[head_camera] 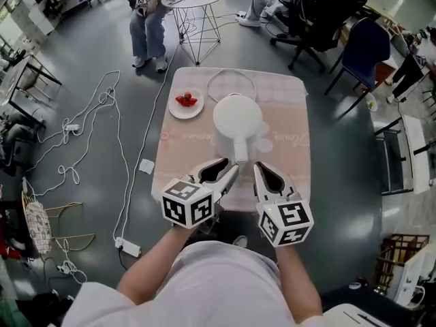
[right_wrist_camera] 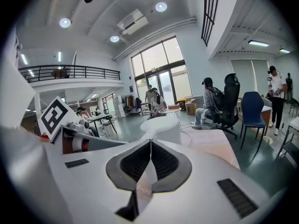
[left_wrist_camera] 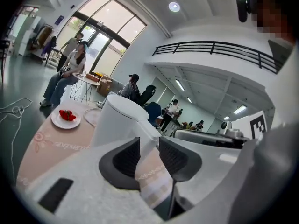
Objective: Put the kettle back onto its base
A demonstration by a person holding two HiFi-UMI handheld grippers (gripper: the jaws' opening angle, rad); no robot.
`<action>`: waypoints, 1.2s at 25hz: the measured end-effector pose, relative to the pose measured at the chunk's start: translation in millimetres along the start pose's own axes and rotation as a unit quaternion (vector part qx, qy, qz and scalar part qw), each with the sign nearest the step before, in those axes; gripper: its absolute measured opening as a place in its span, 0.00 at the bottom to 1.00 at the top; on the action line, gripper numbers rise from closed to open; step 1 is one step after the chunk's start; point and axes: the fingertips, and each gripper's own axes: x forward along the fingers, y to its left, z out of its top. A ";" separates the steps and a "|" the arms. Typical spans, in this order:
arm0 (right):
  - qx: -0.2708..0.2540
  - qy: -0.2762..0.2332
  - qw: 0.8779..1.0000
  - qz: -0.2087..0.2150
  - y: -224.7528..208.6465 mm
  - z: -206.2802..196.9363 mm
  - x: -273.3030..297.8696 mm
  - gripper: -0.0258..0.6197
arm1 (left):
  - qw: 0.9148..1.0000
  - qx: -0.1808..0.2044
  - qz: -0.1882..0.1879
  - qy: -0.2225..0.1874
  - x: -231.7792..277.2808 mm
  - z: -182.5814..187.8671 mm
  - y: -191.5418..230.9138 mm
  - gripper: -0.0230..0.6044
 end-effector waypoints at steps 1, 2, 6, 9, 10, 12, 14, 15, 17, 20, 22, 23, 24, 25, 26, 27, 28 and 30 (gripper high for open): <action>-0.001 0.000 1.000 0.004 -0.5 -0.9 -4.1 0.05 | 1.000 0.009 0.006 -0.001 0.5 -2.3 -5.7 0.25; -0.003 0.000 1.000 0.009 -1.4 -1.8 -8.3 0.05 | 1.000 0.017 0.013 -0.002 1.2 -4.3 -11.3 0.24; -0.010 0.000 1.000 0.024 -6.3 -4.6 -24.0 0.05 | 0.998 0.046 0.038 -0.008 4.5 -10.9 -30.8 0.18; -0.015 -0.001 0.999 0.035 -7.8 -6.5 -33.7 0.05 | 0.996 0.067 0.055 -0.011 4.7 -15.4 -42.3 0.11; -0.016 -0.002 0.999 0.039 -7.4 -7.3 -36.3 0.05 | 0.995 0.073 0.061 -0.012 4.3 -17.1 -45.4 0.10; -0.020 -0.002 0.999 0.048 -5.2 -9.8 -41.8 0.05 | 0.994 0.082 0.069 -0.016 2.2 -20.5 -52.5 0.10; -0.023 -0.002 0.998 0.055 -2.6 -12.8 -47.7 0.05 | 0.993 0.090 0.074 -0.019 0.1 -24.0 -60.1 0.10; -0.024 -0.002 0.998 0.058 -1.6 -14.4 -50.7 0.05 | 0.993 0.093 0.077 -0.021 -0.8 -25.8 -63.5 0.10; -0.026 -0.001 0.998 0.065 0.2 -17.9 -56.7 0.05 | 0.992 0.096 0.083 -0.025 -2.7 -29.3 -69.5 0.10; -0.028 -0.001 0.997 0.072 3.3 -22.8 -66.2 0.05 | 0.989 0.105 0.095 -0.034 -7.7 -33.2 -77.4 0.08; -0.033 -0.002 0.996 0.077 6.0 -25.7 -72.1 0.05 | 0.988 0.108 0.101 -0.038 -11.1 -36.5 -81.8 0.06; -0.036 -0.002 0.996 0.080 7.7 -27.1 -74.5 0.05 | 0.988 0.108 0.103 -0.039 -12.7 -38.5 -83.4 0.05; -0.039 -0.002 0.996 0.083 9.6 -28.2 -76.5 0.05 | 0.988 0.107 0.105 -0.040 -14.3 -40.1 -84.6 0.05; -0.041 -0.002 0.996 0.085 11.6 -29.0 -78.1 0.05 | 0.988 0.107 0.107 -0.042 -16.1 -41.1 -85.8 0.05; -0.042 -0.003 0.995 0.087 13.5 -29.5 -79.6 0.05 | 0.987 0.107 0.107 -0.045 -17.9 -41.5 -87.1 0.05; -0.043 -0.003 0.995 0.089 15.1 -30.0 -81.0 0.05 | 0.987 0.108 0.108 -0.048 -19.6 -41.8 -88.2 0.05; -0.043 -0.004 0.995 0.091 16.4 -30.5 -82.4 0.05 | 0.987 0.108 0.109 -0.049 -21.1 -42.4 -89.0 0.05; -0.044 -0.005 0.995 0.094 18.7 -31.5 -85.1 0.05 | 0.986 0.108 0.113 -0.051 -23.5 -43.8 -90.0 0.05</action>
